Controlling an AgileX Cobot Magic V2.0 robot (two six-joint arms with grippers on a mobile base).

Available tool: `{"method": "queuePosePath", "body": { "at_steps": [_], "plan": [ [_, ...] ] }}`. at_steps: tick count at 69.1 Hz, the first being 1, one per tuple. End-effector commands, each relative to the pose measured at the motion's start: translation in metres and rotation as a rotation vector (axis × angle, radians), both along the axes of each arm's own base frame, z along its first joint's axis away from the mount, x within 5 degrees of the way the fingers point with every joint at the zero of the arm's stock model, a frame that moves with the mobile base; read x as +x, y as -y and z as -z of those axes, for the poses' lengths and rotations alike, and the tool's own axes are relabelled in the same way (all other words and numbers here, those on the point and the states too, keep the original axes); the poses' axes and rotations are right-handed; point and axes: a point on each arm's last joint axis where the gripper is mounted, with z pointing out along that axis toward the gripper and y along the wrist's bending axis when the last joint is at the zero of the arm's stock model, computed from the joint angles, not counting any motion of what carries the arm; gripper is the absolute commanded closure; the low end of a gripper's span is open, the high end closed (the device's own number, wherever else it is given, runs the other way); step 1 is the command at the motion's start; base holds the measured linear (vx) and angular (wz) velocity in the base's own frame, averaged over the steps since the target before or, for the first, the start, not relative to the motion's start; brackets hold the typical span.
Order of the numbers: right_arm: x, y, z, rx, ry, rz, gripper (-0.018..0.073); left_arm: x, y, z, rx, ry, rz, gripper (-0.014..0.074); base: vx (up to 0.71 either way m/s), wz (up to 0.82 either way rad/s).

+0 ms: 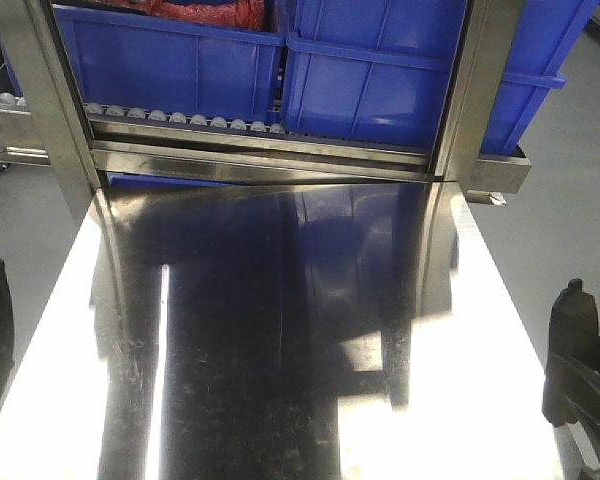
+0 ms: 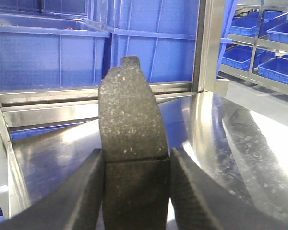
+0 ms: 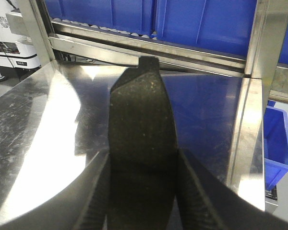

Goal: Move and align brake pads A on conveyor
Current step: 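Back away from the steel table and turn the base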

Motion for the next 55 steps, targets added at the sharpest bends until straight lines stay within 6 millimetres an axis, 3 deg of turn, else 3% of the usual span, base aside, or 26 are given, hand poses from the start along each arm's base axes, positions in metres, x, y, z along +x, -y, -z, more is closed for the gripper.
{"method": "queuePosePath", "body": {
  "at_steps": [1,55],
  "plan": [
    [0.0022,-0.0008,-0.0182,0.024,0.117,-0.004,0.0533,0.0000,0.0017,-0.0191,-0.053,0.113,0.018,0.0449,-0.02,-0.01],
    [0.0022,-0.0009,-0.0182,0.028,0.116,-0.004,0.0533,0.0000,0.0018,-0.0192,-0.054,0.114,0.018,0.0449,-0.13,0.24]
  ]
}}
